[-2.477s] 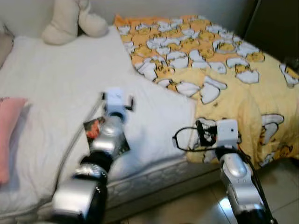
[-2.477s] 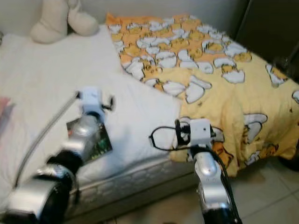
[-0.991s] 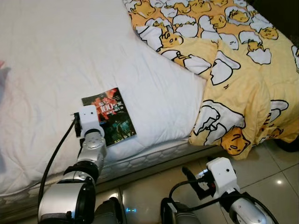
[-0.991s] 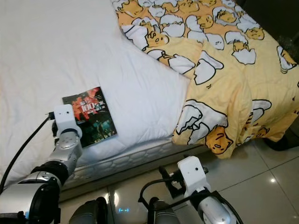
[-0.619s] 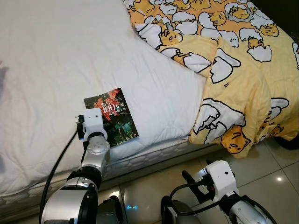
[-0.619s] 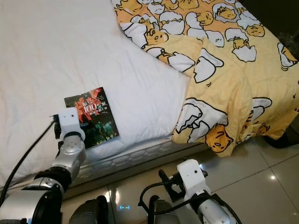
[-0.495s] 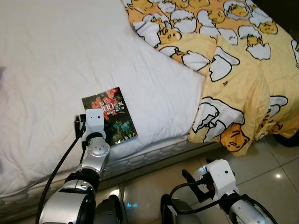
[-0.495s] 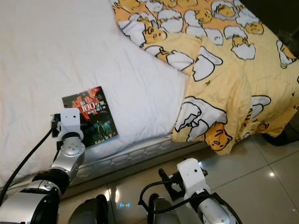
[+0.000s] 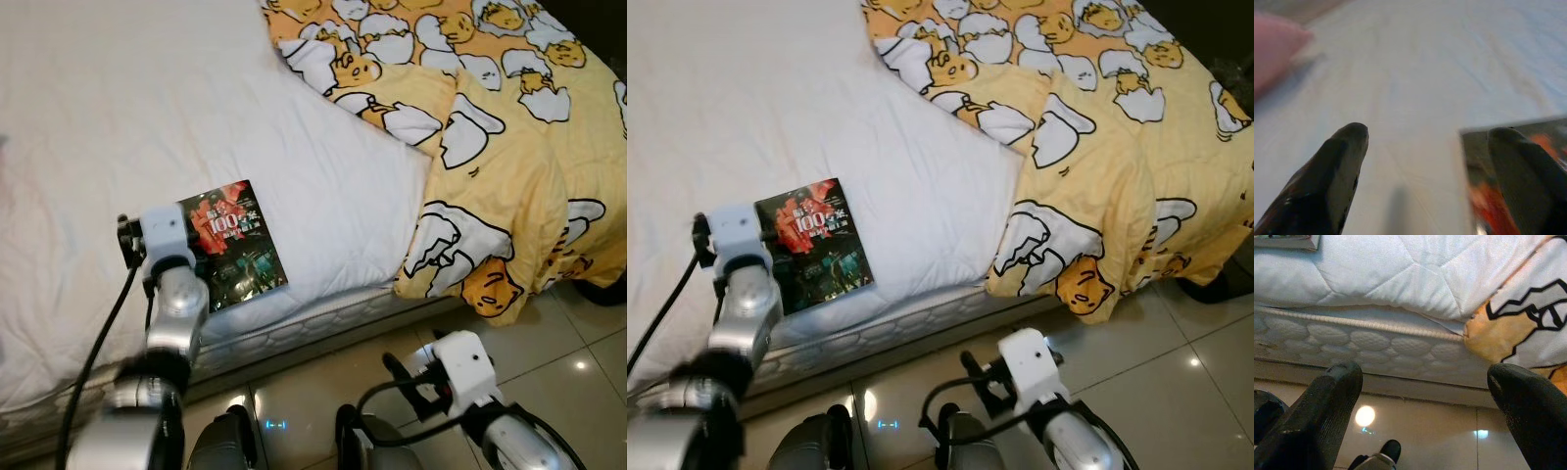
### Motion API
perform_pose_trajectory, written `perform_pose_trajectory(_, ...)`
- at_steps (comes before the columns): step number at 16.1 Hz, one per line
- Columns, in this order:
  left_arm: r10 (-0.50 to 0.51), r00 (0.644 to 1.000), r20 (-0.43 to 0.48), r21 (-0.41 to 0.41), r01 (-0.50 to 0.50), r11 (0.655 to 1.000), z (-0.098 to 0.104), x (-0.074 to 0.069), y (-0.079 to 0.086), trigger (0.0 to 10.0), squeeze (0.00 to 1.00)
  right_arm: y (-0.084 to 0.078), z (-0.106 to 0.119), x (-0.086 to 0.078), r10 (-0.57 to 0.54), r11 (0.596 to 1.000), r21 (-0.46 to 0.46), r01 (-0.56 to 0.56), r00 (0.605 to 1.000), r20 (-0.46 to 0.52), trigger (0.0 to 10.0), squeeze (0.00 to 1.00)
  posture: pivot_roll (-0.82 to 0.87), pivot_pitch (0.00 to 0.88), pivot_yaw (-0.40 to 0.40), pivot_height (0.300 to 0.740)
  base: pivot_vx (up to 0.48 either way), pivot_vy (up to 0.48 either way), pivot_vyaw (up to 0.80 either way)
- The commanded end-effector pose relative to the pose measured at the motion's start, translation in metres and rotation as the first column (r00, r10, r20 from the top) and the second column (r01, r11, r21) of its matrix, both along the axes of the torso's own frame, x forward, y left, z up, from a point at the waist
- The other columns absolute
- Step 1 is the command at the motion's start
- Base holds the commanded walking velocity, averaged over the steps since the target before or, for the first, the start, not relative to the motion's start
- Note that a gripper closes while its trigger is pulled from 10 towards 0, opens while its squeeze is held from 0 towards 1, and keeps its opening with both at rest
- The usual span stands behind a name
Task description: Clean up the room
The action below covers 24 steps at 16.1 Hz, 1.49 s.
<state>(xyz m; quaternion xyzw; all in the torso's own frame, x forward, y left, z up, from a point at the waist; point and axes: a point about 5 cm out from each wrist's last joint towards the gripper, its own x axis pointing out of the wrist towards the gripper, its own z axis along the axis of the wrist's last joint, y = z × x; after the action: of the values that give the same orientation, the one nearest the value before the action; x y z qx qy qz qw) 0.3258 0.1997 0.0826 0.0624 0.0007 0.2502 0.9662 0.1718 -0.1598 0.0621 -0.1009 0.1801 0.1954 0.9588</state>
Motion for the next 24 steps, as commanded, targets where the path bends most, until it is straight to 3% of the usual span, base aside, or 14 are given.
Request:
perform_pose_trajectory(1,-0.051,0.997,-0.063,-0.085,0.046,0.995,-0.021,-0.013,-0.011,10.0,0.0,-0.006,0.006,0.0,-0.024,1.0,-0.003,0.024,0.999,0.029,10.0,0.0,-0.21,0.237,-0.072,0.74,0.0,0.0,0.0)
perform_pose_trajectory(3,-0.109,0.989,-0.099,-0.159,0.093,0.983,-0.038,-0.029,-0.027,10.0,0.0,-0.003,0.006,0.002,-0.007,1.0,-0.012,0.007,0.999,0.035,10.0,0.0,-0.2,0.227,-0.073,0.74,0.0,0.0,0.0)
perform_pose_trajectory(5,-0.128,0.984,-0.128,-0.167,0.106,0.98,-0.045,-0.036,-0.035,10.0,0.0,-0.003,0.006,0.003,-0.005,1.0,-0.011,0.005,0.999,0.037,10.0,0.0,-0.19,0.22,-0.077,0.74,0.0,0.0,0.0)
perform_pose_trajectory(9,-0.138,0.982,-0.128,-0.188,0.113,0.976,-0.041,-0.034,-0.034,10.0,0.0,-0.005,0.004,0.002,-0.002,1.0,-0.019,0.002,0.999,0.033,10.0,0.0,-0.21,0.214,-0.082,0.74,0.0,0.0,0.0)
perform_pose_trajectory(14,-0.191,0.981,-0.041,-0.049,0.189,0.981,-0.02,-0.039,-0.044,10.0,0.0,-0.011,0.004,-0.002,-0.01,0.999,-0.035,0.011,1.0,0.028,10.0,0.0,-0.21,0.201,-0.084,0.74,0.0,0.0,0.0)
perform_pose_trajectory(19,-0.267,0.954,-0.137,-0.195,0.239,0.951,-0.042,-0.051,-0.062,10.0,0.0,-0.009,0.002,-0.003,-0.002,0.999,-0.036,0.003,1.0,0.022,10.0,0.0,-0.2,0.208,-0.087,0.74,0.0,0.0,0.0)
perform_pose_trajectory(24,-0.237,0.953,-0.187,-0.176,0.205,0.963,-0.048,-0.046,-0.061,10.0,0.0,-0.009,0.003,-0.004,0.0,0.999,-0.037,0.001,1.0,0.02,10.0,0.0,-0.21,0.217,-0.091,0.74,0.0,0.0,0.0)
